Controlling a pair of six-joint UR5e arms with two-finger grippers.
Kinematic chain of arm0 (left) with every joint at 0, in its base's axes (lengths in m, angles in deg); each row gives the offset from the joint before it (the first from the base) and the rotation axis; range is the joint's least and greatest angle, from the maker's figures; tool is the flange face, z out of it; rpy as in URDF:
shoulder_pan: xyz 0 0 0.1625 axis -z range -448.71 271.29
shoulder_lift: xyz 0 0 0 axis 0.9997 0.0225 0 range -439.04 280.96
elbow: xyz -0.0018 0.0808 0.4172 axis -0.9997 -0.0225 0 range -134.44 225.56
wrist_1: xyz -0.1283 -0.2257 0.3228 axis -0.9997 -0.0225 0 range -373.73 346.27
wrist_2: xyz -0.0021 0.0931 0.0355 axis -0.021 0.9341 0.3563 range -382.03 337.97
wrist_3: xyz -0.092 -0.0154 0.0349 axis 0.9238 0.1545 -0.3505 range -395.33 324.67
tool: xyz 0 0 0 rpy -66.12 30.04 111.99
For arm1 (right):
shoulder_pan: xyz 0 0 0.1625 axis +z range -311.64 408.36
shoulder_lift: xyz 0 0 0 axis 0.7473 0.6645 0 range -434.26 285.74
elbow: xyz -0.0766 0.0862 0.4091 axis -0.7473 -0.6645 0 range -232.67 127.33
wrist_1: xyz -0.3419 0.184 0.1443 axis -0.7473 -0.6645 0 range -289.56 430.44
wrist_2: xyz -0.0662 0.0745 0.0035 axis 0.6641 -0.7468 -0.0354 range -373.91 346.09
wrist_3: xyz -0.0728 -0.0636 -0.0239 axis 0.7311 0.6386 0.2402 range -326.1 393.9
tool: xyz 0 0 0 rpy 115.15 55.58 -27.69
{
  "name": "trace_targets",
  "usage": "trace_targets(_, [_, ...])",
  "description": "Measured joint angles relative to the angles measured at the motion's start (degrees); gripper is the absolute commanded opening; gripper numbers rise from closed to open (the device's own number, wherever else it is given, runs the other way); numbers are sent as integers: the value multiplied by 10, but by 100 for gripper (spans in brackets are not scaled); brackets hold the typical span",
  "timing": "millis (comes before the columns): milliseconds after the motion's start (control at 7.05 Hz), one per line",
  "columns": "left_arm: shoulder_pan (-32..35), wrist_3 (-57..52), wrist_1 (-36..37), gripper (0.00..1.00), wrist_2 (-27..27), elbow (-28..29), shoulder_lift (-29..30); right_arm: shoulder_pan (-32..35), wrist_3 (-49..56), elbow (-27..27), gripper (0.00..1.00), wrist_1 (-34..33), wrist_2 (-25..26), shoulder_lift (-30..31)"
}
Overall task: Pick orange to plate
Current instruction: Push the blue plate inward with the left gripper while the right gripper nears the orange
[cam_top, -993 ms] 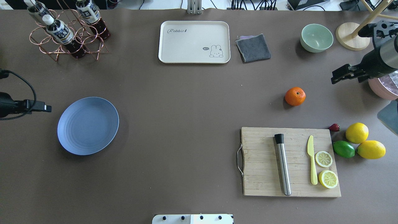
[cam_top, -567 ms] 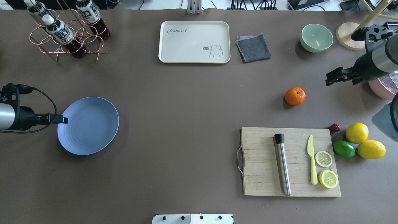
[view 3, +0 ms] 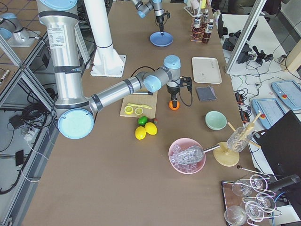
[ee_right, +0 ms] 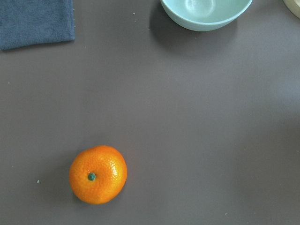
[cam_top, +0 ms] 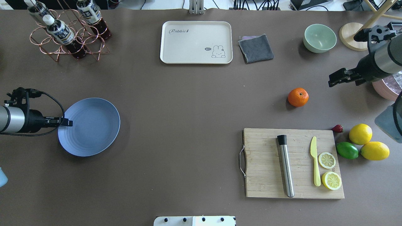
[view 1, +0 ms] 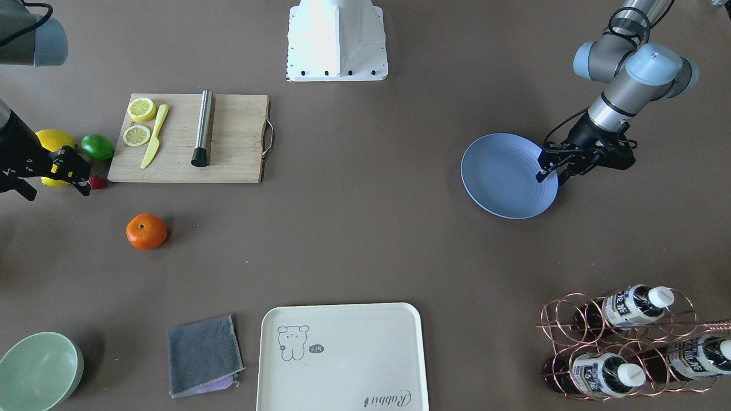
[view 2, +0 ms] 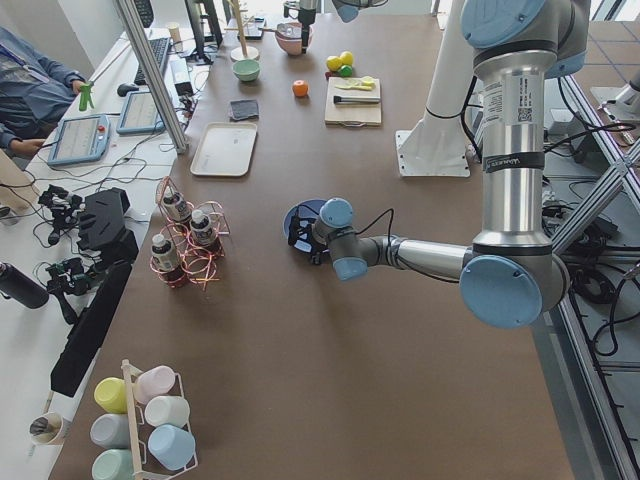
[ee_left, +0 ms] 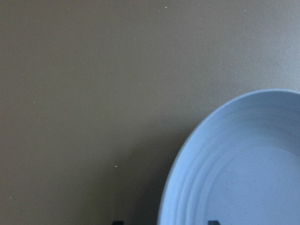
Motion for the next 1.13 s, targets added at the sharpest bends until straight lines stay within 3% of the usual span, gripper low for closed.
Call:
trace_targets(709, [18, 22, 3, 0, -24, -28, 35, 1, 1, 0, 99, 0, 0, 0])
trace_targets(1135, [6, 155, 30, 0, -30, 1, 188, 0, 1, 1, 99, 0, 0, 0])
